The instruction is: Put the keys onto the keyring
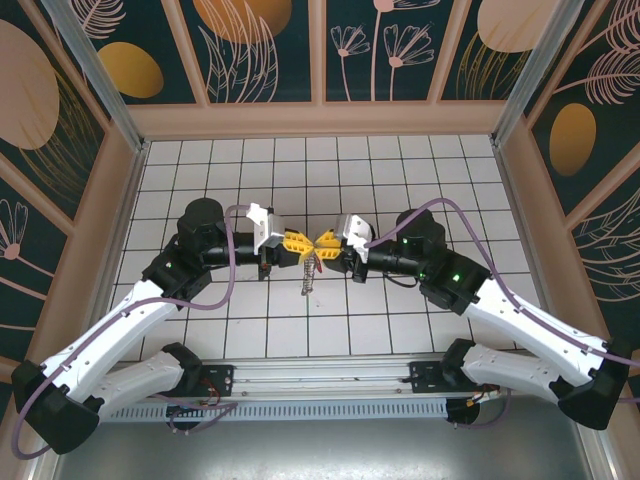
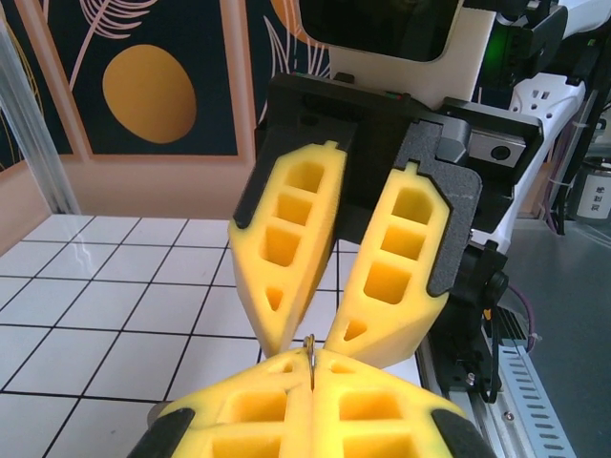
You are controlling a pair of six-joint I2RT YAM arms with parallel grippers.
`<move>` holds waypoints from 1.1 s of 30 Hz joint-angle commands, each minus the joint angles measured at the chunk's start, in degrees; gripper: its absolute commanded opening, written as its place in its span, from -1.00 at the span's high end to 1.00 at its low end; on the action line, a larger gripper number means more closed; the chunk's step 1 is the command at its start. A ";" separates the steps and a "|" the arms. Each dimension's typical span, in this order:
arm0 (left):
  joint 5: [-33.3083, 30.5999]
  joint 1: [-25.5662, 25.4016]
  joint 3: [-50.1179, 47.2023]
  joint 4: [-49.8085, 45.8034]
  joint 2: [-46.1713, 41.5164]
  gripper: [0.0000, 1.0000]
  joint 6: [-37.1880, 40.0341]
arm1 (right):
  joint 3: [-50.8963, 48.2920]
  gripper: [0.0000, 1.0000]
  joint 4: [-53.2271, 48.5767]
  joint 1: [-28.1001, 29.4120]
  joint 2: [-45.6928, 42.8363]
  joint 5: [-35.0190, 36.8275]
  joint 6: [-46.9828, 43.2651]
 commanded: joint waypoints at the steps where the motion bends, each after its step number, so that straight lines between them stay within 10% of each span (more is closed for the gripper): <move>1: 2.44 -0.28 -0.32 3.74 -1.05 1.00 -1.20 | 0.17 0.78 1.32 0.20 1.05 -0.56 0.83; 17: -4.12 -0.35 1.66 -8.35 0.52 0.69 5.36 | 7.97 1.00 -10.43 0.45 5.69 8.01 -2.12; 33: -7.72 -0.32 2.61 -13.50 3.53 1.00 8.14 | 13.29 1.00 -15.11 5.99 11.03 11.83 -7.91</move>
